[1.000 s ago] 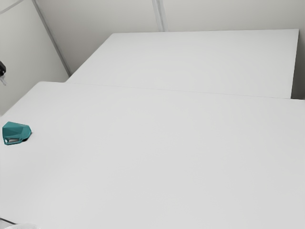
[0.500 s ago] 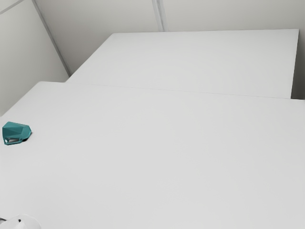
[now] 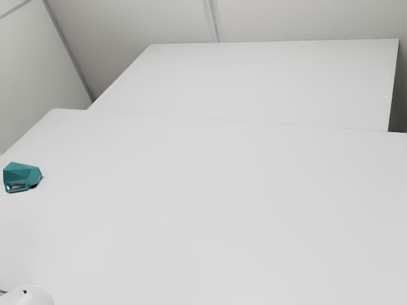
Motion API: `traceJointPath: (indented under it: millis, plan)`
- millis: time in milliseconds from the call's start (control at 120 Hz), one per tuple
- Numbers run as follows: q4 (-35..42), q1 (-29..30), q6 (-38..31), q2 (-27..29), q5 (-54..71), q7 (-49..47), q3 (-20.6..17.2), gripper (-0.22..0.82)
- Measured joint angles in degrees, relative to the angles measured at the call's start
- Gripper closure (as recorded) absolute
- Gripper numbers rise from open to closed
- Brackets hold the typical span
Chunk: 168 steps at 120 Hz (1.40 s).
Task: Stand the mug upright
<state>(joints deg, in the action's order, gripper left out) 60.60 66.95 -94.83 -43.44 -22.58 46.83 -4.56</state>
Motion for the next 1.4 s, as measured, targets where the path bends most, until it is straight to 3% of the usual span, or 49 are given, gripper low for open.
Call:
traceJointPath:
  millis: [408, 1400]
  plan:
    - [-5.58, 0.02, -7.03, -8.25, -7.20, 11.98, -6.00, 0.00]
    - [-1.76, 2.18, -0.63, -11.34, -21.46, 21.04, -5.98, 0.00]
